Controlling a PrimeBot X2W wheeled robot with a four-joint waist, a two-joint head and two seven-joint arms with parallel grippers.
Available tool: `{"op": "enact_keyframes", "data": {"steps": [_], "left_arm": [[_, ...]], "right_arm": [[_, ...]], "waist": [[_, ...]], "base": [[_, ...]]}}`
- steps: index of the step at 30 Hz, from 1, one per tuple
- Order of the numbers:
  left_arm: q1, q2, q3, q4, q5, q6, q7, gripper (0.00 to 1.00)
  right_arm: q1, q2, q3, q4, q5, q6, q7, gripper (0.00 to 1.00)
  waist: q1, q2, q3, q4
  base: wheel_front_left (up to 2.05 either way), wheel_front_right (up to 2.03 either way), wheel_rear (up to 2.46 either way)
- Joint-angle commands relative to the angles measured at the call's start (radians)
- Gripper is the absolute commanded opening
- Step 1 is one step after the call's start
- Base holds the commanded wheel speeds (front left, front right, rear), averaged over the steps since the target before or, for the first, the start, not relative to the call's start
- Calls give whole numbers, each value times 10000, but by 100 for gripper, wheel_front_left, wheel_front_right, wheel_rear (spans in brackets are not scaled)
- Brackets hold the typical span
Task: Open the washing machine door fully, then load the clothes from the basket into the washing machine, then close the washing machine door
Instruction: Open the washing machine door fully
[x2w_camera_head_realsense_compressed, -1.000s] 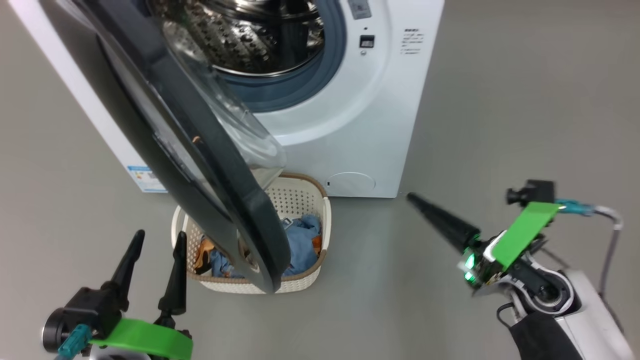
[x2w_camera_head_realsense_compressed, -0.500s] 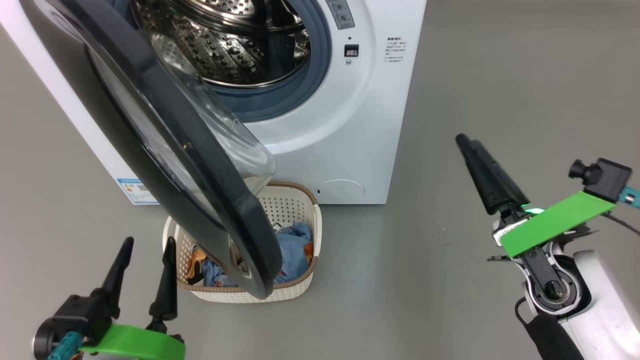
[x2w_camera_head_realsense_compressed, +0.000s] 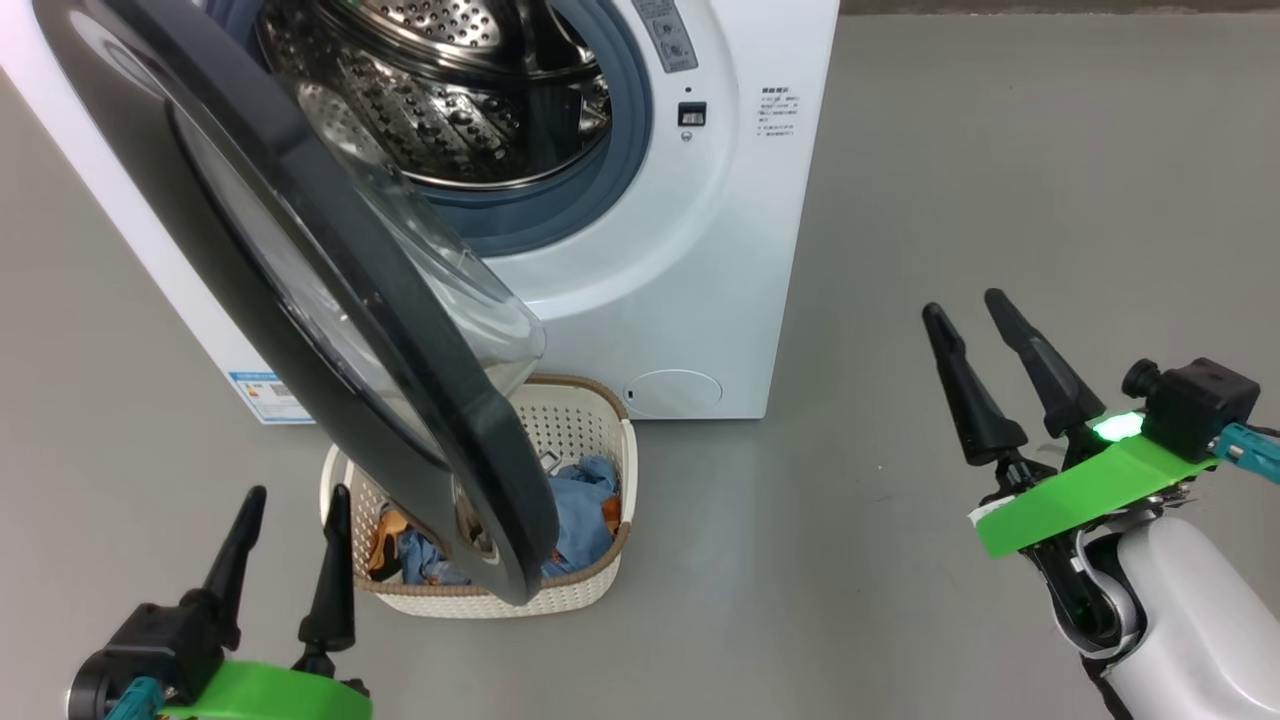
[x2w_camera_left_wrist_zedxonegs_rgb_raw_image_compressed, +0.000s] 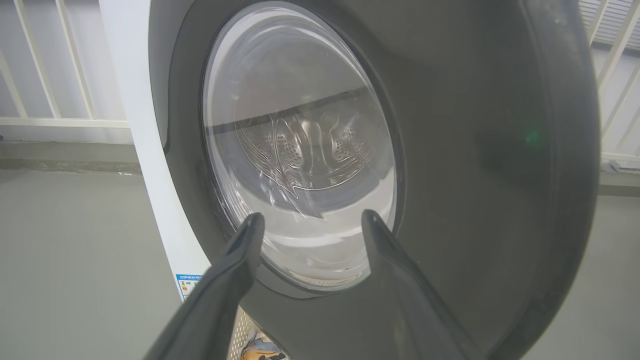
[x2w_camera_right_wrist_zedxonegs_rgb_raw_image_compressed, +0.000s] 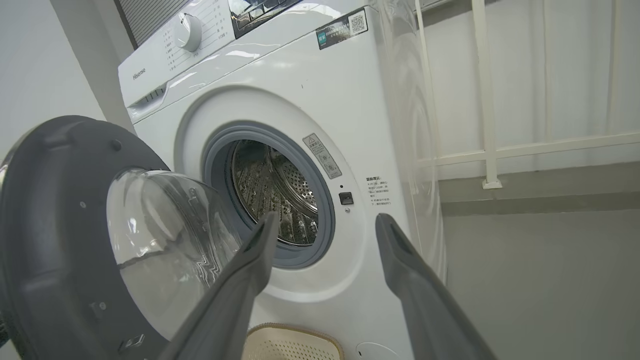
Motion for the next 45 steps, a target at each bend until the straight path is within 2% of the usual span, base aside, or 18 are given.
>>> {"op": "enact_keyframes", "data": {"steps": [1,14,19,31,45], "left_arm": [[-139,169,364,-286,31,-25,-65,100],[168,201,551,-304,30,-25,-65,100],[314,173,648,-342,-12,-25,-65,100],[587,79,856,-471,-11,-25,-65,100],[760,-1,762,-459,116,-25,-65,100]], "right_arm": [[-84,-2,60,-364,-447,63,-111,100],[1932,561,-1278,-1309,-3021,63,-120,100],[2664,914,-1886,-1650,-3432,63,-121,100],[3638,1232,-2543,-1786,-4697,63,-121,100],[3914,1622,-2761,-1582,-5243,63,-122,100]], "waist": [[0,0,-28,-11],[0,0,-287,-143],[0,0,-293,-191],[0,0,-281,-256],[0,0,-266,-225]], "base": [[0,0,0],[0,0,0],[0,0,0],[0,0,0],[0,0,0]]}}
